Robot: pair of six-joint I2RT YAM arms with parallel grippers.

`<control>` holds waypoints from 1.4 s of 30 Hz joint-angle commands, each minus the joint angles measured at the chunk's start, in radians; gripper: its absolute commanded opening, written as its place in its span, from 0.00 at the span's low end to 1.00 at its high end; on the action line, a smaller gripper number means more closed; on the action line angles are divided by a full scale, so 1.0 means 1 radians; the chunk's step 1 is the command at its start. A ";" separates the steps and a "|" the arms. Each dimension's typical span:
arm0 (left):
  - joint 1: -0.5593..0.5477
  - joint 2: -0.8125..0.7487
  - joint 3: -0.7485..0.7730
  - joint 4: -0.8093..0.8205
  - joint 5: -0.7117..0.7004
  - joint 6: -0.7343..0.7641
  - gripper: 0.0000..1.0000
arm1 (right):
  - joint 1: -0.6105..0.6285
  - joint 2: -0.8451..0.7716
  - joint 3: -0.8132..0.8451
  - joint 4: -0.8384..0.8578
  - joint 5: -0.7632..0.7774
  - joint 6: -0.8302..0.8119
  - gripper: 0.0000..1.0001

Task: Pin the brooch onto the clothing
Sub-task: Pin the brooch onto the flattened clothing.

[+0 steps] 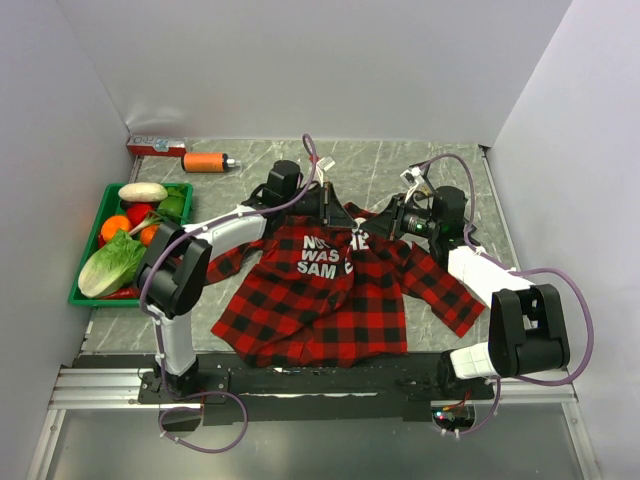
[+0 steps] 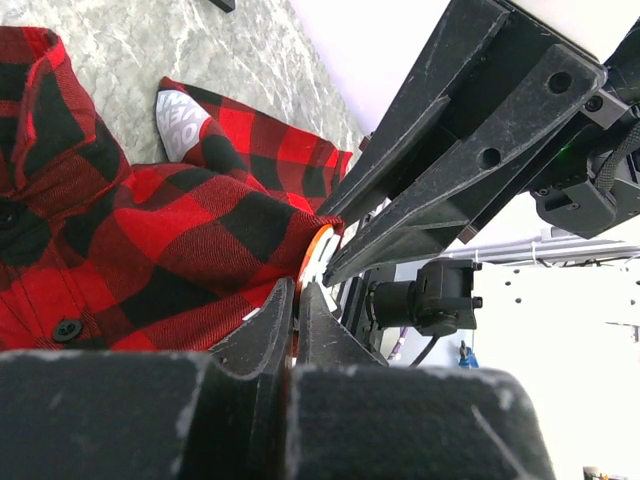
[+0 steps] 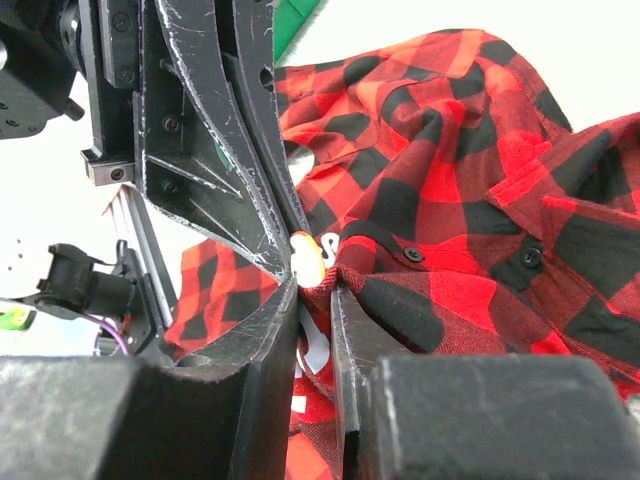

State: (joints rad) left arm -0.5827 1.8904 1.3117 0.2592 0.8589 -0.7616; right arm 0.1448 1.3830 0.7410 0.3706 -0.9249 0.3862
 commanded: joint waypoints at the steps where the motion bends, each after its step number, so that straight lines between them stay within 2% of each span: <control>1: -0.077 0.001 0.086 0.120 0.091 -0.042 0.01 | 0.088 0.013 0.037 0.007 -0.051 -0.035 0.23; 3: -0.075 0.006 0.089 0.120 0.092 -0.042 0.01 | 0.088 0.008 0.032 0.008 -0.045 -0.036 0.26; 15: -0.066 -0.008 0.080 0.110 0.089 -0.019 0.01 | 0.090 0.011 0.024 0.033 -0.049 -0.017 0.24; 23: -0.066 -0.042 0.041 0.132 0.083 -0.012 0.01 | 0.085 -0.001 0.026 -0.027 0.084 -0.017 0.19; 30: -0.065 -0.074 0.015 0.081 0.046 0.030 0.01 | 0.085 -0.030 -0.006 0.024 0.167 0.026 0.18; 37: -0.051 -0.086 -0.020 0.106 0.023 0.007 0.01 | 0.065 -0.093 -0.049 0.050 0.236 0.045 0.17; 42: -0.040 -0.103 -0.035 0.084 -0.049 0.024 0.01 | 0.036 -0.136 -0.083 0.057 0.247 0.048 0.19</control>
State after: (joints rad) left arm -0.5896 1.8702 1.2812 0.2848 0.8162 -0.7197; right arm 0.1867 1.2919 0.6792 0.3622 -0.7254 0.4400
